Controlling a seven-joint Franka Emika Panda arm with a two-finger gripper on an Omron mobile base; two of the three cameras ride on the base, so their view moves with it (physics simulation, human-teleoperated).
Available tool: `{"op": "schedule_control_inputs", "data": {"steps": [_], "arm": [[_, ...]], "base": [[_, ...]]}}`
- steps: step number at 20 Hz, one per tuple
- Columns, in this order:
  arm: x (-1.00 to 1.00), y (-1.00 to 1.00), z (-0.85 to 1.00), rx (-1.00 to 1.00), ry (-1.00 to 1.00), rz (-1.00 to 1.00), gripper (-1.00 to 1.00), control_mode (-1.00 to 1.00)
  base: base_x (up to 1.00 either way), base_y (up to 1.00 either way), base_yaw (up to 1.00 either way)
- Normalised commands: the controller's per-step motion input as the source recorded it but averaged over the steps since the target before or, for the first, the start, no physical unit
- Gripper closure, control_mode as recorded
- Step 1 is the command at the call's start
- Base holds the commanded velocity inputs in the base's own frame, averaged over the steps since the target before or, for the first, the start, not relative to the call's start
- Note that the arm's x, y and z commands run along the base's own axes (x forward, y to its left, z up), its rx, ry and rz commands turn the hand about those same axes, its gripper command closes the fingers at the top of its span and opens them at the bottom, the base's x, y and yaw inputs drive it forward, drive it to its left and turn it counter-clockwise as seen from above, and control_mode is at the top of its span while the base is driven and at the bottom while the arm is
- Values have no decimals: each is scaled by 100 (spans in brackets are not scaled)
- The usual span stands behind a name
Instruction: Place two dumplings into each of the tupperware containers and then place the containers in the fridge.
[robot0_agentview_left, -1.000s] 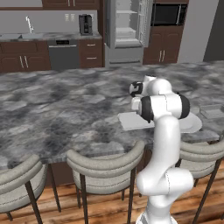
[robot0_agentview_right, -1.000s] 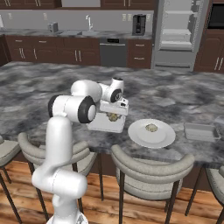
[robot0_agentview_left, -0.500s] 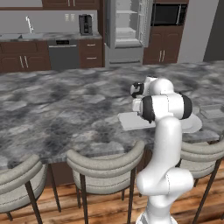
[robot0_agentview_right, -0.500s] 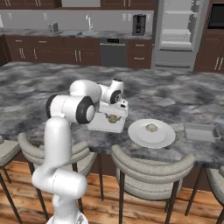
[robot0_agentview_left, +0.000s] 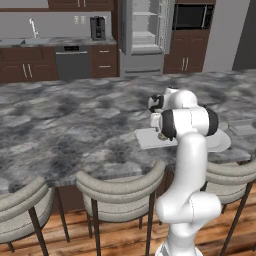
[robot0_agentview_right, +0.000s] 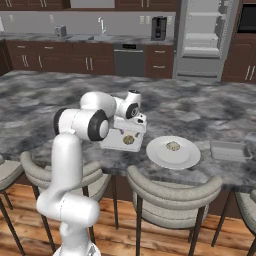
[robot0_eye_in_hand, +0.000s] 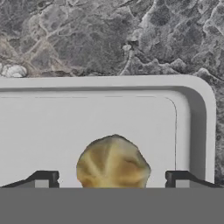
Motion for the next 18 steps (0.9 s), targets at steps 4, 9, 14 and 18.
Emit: {"op": "schedule_control_inputs", "data": {"steps": [4,9,14,18], "arm": [[6,-6,14,0,0,0,-100,-100],[-3,-77,24,0,4,-7,-100,-100],[0,-100,-1,0,2,-21,-100,-100],[0,-100,-19,1,0,-21,-100,-100]], "base": [[0,0,0],[0,0,0],[0,0,0],[0,0,0]]}}
